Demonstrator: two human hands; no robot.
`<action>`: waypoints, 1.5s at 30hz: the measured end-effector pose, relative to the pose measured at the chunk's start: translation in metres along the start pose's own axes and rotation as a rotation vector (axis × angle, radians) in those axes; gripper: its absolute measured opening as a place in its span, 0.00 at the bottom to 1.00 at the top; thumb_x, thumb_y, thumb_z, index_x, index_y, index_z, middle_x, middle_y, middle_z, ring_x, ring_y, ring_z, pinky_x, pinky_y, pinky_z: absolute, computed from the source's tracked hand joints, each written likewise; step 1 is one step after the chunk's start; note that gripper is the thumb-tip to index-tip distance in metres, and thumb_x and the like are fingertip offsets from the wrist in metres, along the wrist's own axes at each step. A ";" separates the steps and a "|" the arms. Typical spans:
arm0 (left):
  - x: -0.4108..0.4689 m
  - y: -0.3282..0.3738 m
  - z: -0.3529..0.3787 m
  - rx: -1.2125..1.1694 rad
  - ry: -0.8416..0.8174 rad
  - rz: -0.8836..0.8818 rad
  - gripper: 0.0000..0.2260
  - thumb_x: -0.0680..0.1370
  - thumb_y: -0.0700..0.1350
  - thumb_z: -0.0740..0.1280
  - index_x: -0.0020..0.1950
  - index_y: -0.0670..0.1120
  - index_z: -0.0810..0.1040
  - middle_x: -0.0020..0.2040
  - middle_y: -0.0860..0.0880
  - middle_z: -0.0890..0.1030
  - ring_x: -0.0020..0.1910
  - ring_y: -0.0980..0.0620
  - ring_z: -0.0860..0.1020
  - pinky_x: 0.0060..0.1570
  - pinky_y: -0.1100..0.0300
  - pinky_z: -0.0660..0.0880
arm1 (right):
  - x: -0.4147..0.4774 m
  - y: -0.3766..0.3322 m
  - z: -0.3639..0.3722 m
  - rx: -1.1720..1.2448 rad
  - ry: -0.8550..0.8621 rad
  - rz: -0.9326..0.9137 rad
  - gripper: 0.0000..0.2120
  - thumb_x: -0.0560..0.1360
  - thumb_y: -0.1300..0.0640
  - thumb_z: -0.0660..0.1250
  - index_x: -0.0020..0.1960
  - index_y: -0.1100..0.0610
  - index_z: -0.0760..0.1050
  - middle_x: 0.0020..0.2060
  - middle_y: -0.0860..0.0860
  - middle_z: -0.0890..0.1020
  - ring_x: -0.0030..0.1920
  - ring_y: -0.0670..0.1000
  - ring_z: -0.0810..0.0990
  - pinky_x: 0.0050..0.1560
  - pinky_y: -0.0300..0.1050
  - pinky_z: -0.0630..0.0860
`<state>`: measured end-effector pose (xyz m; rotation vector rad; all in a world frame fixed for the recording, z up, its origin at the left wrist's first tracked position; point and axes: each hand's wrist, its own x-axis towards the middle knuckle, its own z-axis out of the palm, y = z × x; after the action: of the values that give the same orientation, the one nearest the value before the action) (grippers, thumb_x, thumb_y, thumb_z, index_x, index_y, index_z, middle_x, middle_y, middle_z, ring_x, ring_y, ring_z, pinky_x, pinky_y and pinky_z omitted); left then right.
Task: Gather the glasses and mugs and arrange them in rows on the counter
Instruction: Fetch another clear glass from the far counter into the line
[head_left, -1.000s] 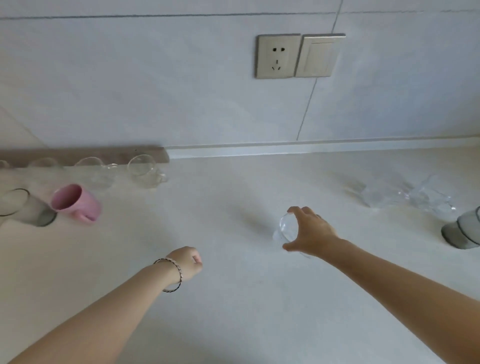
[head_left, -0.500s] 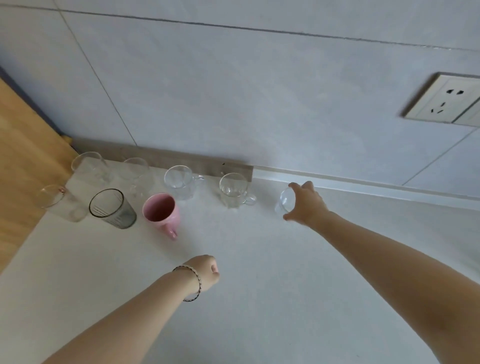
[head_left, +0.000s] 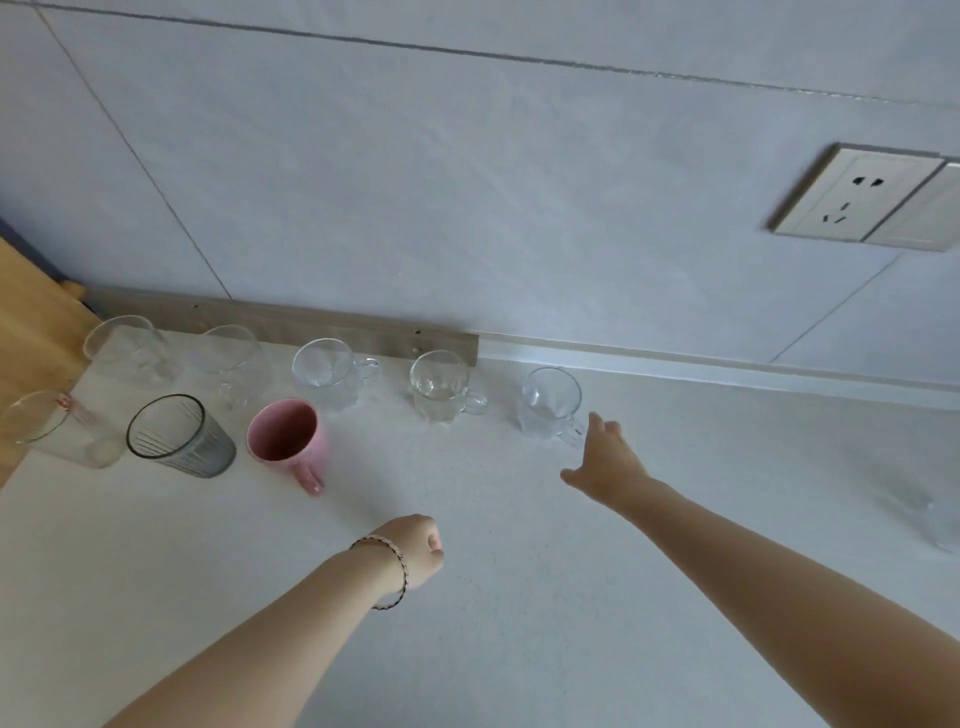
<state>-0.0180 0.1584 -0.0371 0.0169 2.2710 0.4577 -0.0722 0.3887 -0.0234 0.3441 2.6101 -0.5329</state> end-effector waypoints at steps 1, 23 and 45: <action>-0.002 0.006 0.003 0.014 -0.001 0.010 0.10 0.78 0.44 0.58 0.54 0.46 0.76 0.60 0.47 0.78 0.60 0.48 0.76 0.59 0.58 0.71 | -0.011 0.014 0.006 -0.017 -0.047 0.026 0.34 0.72 0.55 0.70 0.71 0.62 0.57 0.66 0.60 0.65 0.66 0.59 0.70 0.64 0.48 0.70; -0.031 0.337 0.186 0.249 -0.050 0.304 0.06 0.78 0.43 0.59 0.51 0.48 0.75 0.60 0.47 0.78 0.51 0.50 0.74 0.50 0.64 0.68 | -0.179 0.439 -0.098 0.049 0.058 0.297 0.16 0.77 0.54 0.63 0.64 0.55 0.73 0.62 0.53 0.75 0.62 0.53 0.75 0.61 0.44 0.71; -0.008 0.336 0.193 0.209 -0.009 0.008 0.02 0.78 0.44 0.59 0.46 0.49 0.70 0.61 0.47 0.77 0.60 0.49 0.75 0.53 0.62 0.70 | -0.037 0.433 -0.150 -0.013 0.260 0.263 0.38 0.69 0.42 0.69 0.69 0.61 0.59 0.63 0.56 0.70 0.60 0.59 0.76 0.50 0.49 0.74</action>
<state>0.0820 0.5333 -0.0391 0.1340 2.3015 0.2226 0.0427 0.8341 -0.0165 0.7856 2.7512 -0.4022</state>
